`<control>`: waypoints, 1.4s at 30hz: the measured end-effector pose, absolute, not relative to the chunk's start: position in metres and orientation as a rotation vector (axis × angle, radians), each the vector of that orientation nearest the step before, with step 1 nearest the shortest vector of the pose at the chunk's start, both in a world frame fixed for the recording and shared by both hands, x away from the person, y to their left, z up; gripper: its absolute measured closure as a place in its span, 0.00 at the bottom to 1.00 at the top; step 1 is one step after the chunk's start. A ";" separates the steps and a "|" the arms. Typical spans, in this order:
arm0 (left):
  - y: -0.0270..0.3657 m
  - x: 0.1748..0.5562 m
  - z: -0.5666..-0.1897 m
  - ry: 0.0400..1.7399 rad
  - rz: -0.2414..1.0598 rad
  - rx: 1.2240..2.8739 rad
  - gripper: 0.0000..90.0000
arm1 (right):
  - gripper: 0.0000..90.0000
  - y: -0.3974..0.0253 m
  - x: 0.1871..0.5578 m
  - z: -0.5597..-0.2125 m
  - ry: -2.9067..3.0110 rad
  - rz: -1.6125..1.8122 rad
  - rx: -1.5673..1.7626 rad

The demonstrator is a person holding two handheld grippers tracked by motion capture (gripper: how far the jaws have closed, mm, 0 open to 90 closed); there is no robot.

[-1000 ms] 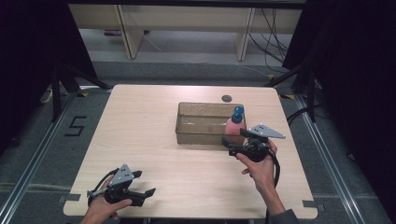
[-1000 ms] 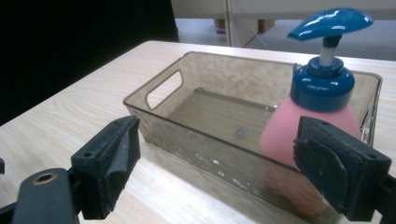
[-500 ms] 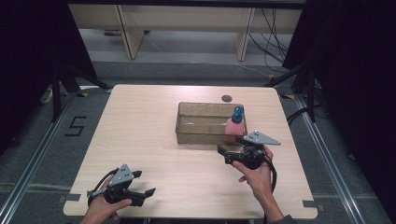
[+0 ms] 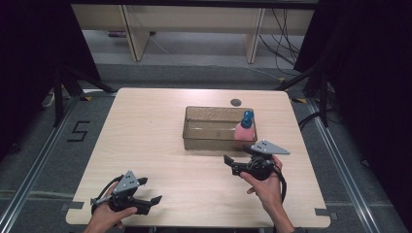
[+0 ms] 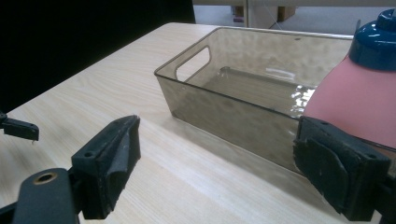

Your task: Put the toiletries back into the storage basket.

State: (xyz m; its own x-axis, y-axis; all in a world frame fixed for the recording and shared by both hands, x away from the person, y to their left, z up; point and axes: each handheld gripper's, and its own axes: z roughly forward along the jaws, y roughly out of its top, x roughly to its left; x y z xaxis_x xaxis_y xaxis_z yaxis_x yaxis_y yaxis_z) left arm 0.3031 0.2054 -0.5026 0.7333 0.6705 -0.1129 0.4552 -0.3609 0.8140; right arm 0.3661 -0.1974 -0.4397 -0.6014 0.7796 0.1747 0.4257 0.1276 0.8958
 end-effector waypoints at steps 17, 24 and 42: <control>0.206 0.303 -0.503 0.854 0.297 2.019 0.16 | 0.17 -0.195 0.355 -0.445 2.088 1.492 1.193; 0.206 0.303 -0.503 0.855 0.298 2.019 0.16 | 0.17 -0.197 0.350 -0.447 2.118 1.493 1.169; 0.206 0.303 -0.503 0.856 0.299 2.019 0.16 | 0.17 -0.195 0.338 -0.453 2.151 1.496 1.161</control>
